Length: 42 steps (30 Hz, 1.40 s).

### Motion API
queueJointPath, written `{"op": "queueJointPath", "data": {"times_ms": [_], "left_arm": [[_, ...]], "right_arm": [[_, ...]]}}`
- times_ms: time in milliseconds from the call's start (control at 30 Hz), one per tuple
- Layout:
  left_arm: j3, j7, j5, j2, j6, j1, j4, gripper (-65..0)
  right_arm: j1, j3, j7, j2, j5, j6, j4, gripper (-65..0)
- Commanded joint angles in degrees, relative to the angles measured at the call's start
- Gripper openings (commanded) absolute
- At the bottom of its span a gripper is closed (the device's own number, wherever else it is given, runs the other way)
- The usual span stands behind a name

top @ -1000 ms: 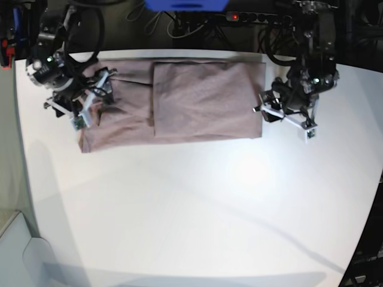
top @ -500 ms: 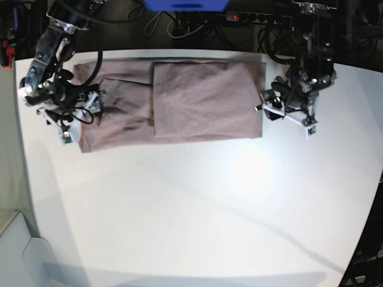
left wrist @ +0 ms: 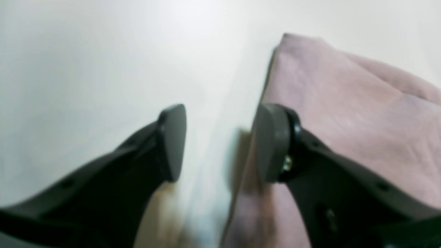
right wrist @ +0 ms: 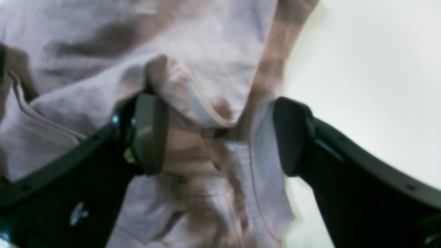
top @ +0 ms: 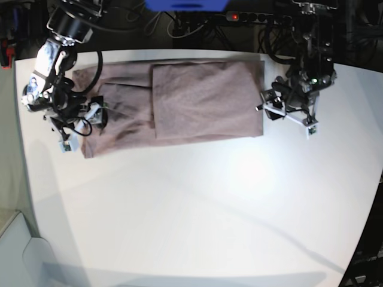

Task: Layout the t-shirt on the table in an organized manner, then fold the t-shirt properly
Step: 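Regrasp the strip end with the right gripper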

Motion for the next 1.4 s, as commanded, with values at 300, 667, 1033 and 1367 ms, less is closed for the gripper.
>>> {"op": "queueJointPath", "data": {"times_ms": [300,667,1033,1367], "left_arm": [[0.1,-0.6,0.0,0.0,0.3,-1.3,-1.2,-33.4],[0.1,-3.4,-0.6,0.2,0.3,-3.2,-7.9,-33.5],[1.9,-3.8,-0.6,0.2,0.3,-3.2,-8.3,-33.5],[1.8,-3.8,-0.6,0.2,0.3,-3.1,-8.3,-33.5]], "right_arm": [[0.4,-0.7,-1.4,-0.1,-0.9,0.1,-7.3,-45.0],[0.4,-0.7,-1.4,-0.1,-0.8,0.1,-6.9,-65.0],[-0.6,-0.7,-5.1,-2.0,-0.7,0.1,7.4,-65.0],[-3.0,-9.4,-6.6,-4.5,-0.7,0.1,21.5,-65.0]]}}
